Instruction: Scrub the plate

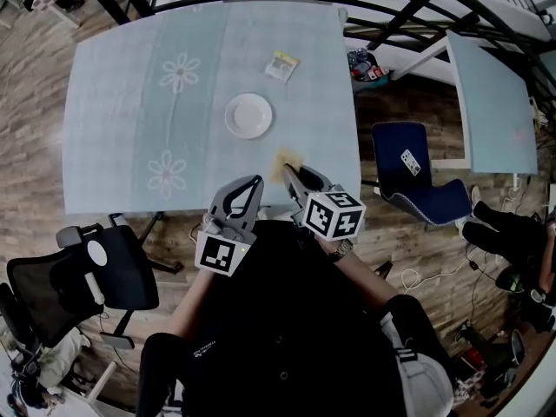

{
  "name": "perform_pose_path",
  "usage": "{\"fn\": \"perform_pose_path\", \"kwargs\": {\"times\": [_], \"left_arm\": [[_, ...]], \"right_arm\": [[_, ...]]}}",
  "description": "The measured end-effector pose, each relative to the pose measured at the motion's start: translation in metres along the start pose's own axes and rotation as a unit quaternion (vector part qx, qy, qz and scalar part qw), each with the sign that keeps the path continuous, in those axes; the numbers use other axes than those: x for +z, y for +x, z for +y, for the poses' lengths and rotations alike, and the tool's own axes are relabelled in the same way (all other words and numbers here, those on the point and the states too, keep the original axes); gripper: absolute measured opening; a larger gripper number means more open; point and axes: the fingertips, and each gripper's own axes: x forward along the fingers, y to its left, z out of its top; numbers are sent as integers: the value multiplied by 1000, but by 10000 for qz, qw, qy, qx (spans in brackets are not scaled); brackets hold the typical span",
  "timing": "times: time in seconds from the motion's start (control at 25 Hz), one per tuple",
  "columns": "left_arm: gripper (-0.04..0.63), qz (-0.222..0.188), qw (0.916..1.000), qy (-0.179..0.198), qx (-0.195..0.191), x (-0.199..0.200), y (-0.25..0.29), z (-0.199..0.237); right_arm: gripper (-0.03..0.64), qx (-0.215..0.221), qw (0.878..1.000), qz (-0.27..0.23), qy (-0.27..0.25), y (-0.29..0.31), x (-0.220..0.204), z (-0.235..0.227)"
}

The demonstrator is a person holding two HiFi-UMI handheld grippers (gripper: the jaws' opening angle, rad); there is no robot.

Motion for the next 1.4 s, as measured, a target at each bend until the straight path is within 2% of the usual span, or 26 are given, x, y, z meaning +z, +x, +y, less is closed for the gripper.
{"fn": "perform_pose_path", "kwargs": {"times": [0.16, 0.28, 0.4, 0.52, 0.64, 0.8, 0.88, 0.96, 1.08, 1.4], "left_arm": [[14, -103, 9999, 130, 39, 9, -9, -7], [12, -135, 9996, 187, 137, 12, -12, -12], [12, -250, 9995, 63, 199, 20, -14, -12], [14, -388, 9990, -108, 179, 32, -20, -12], [13, -442, 9988, -113, 177, 42, -23, -14], [14, -676, 9965, -469, 150, 62, -26, -17], [13, -747, 9964, -400, 66, 66, -25, -23], [14, -643, 9978, -180, -34, 60, -23, -32], [12, -445, 9988, -129, -155, 47, -23, -41], [14, -450, 9988, -173, -90, 45, -27, -43]], "right_arm": [[61, -83, 9984, -420, -372, -14, 17, 9], [61, 61, 9969, -610, -502, -29, 27, 19], [61, 255, 9947, -713, -699, -41, 30, 31], [62, 293, 9897, -911, -1069, -53, 35, 44], [61, 288, 9830, -1181, -1377, -64, 43, 53], [63, 283, 9757, -1499, -1572, -77, 52, 59], [62, 318, 9719, -1649, -1647, -85, 56, 61], [63, 385, 9682, -1804, -1688, -91, 58, 64], [63, 518, 9674, -1817, -1689, -89, 54, 68], [61, 586, 9695, -1665, -1697, -84, 45, 70]]}}
